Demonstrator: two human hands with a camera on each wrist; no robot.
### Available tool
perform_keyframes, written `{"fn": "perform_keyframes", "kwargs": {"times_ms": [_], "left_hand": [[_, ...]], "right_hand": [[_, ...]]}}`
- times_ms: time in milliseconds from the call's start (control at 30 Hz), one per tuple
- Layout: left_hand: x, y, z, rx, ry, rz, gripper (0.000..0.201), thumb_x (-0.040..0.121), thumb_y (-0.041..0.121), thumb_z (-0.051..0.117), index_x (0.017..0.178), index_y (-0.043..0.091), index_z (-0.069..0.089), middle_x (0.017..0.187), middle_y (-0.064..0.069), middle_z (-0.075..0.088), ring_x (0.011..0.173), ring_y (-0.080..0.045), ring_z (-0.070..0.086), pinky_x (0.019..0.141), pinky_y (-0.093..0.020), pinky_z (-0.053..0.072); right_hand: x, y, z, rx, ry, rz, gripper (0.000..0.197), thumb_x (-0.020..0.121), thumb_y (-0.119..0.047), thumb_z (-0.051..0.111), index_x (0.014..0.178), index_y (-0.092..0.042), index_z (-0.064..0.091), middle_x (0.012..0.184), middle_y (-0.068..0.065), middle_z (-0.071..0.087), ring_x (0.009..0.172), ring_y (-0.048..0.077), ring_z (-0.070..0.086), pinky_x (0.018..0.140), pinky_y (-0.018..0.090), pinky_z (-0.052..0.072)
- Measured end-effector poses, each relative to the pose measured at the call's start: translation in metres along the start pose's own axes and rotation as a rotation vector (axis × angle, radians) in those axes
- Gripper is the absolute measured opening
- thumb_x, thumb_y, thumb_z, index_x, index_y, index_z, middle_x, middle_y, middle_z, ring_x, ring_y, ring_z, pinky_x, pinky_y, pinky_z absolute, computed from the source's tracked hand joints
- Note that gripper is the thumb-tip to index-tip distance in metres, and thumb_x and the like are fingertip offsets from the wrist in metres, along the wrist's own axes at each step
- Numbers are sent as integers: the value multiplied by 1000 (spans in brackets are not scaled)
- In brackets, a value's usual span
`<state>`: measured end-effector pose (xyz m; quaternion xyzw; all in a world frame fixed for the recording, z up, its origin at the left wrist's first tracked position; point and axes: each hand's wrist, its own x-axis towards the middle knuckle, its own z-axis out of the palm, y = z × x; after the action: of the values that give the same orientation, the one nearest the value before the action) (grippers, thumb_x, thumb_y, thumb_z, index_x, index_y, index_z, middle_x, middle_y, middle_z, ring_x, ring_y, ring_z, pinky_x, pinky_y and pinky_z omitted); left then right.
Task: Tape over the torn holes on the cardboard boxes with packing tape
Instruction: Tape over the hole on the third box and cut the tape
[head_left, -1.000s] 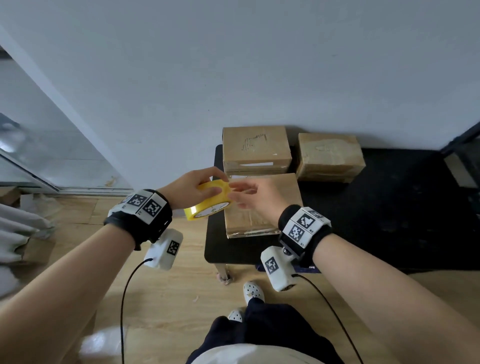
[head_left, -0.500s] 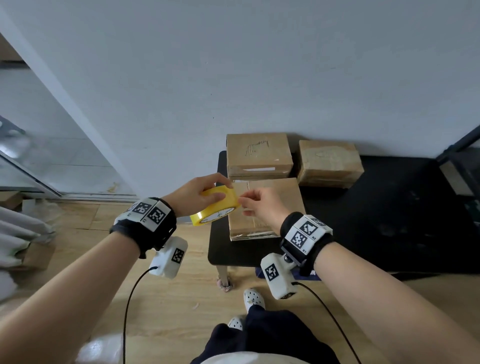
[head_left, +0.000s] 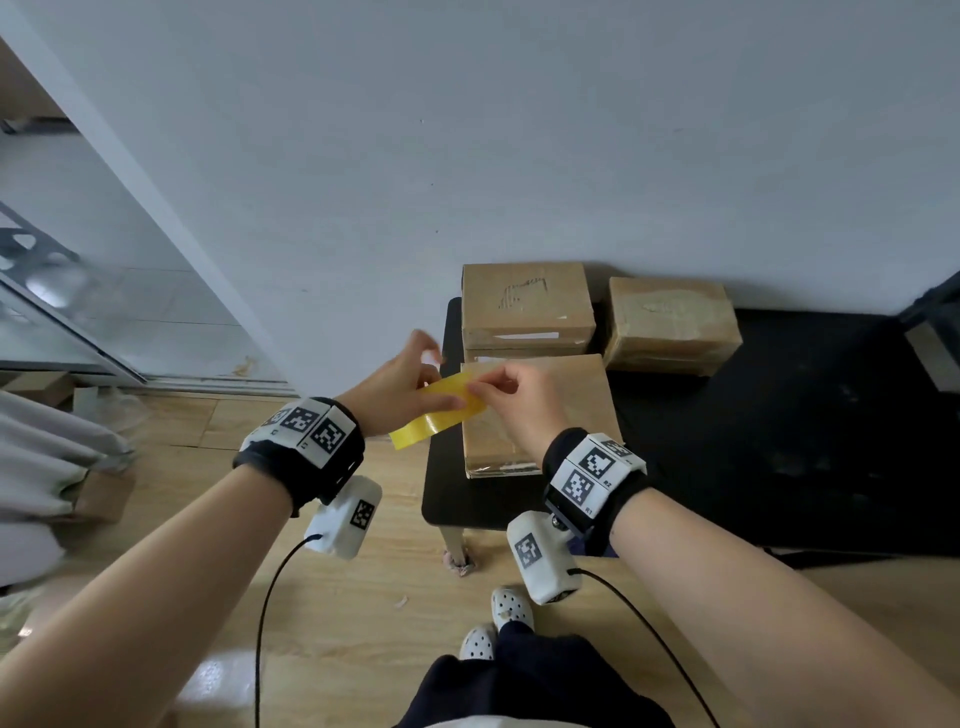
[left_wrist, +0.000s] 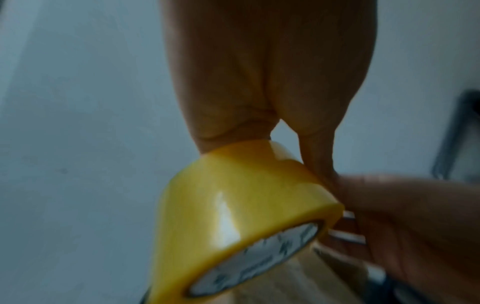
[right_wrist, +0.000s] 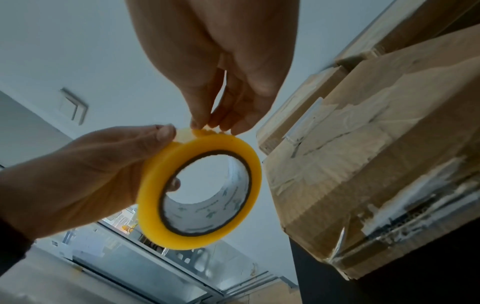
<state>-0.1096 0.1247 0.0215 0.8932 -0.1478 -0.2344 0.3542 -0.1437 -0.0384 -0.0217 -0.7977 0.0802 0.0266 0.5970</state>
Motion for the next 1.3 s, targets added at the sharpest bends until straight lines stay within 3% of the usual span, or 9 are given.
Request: {"fn": "perform_keyframes", "kwargs": {"times_ms": [67,167,267,333,567,733,900,1200,1300], "left_hand": [[4,0,-4,-33,61,-91,53,79,38,70,108,15,32,82,6,62,68,-7,57,56,-16,41],[6,-4,-10,36,-11,-151,53,73,48,72,106,18,43,78,9,58,69,-5,56,59,-19,41],[8,-4,-17,106,-102,-112,52,61,66,59,78,16,57,67,5,51,61,-8,47,56,-19,34],[13,-3,-18,127,-92,-117,45,66,62,54,70,17,56,65,3,50,60,-10,46,57,-20,34],[30,-17,-7,315,-32,-256,41,82,53,59,78,13,58,70,0,53,64,-12,49,56,-23,36],[23,-23,-15,87,-133,-232,63,49,72,54,75,15,61,73,-2,57,70,-16,52,62,-25,38],[33,-40,-12,282,-87,-281,54,76,59,64,70,6,61,66,-4,55,64,-17,49,61,-26,37],[39,-79,-2,246,-96,-228,41,86,47,57,68,10,63,60,-1,49,58,-13,43,56,-24,33],[45,-87,-4,225,-72,-214,34,85,46,59,72,16,67,65,-2,58,65,-16,51,60,-25,38]], "right_hand": [[5,3,0,-15,16,-12,11,85,-16,70,77,-23,67,80,-5,66,84,16,65,80,34,54],[17,3,-11,5,58,-4,20,84,-13,70,72,-28,67,77,-4,68,81,21,67,79,40,57],[24,2,-21,34,21,-22,11,84,-9,70,78,-17,73,76,1,70,77,24,68,70,33,59],[28,2,-24,81,-25,16,5,85,-6,69,83,-9,72,78,6,69,78,23,68,66,25,59],[42,2,-46,80,-178,15,5,85,-6,69,81,-9,68,73,4,66,68,16,66,68,31,60],[51,10,-58,132,-150,120,6,86,-7,68,82,-11,68,76,7,68,72,14,66,73,30,60],[46,29,-72,95,-48,178,2,83,-10,72,83,-12,71,74,5,70,68,13,67,70,25,58],[26,55,-82,91,90,304,11,84,-6,71,93,1,73,80,16,70,68,17,66,72,29,60],[30,62,-71,-28,156,300,4,82,-11,74,85,-8,76,73,12,72,68,20,69,75,35,60]]}}
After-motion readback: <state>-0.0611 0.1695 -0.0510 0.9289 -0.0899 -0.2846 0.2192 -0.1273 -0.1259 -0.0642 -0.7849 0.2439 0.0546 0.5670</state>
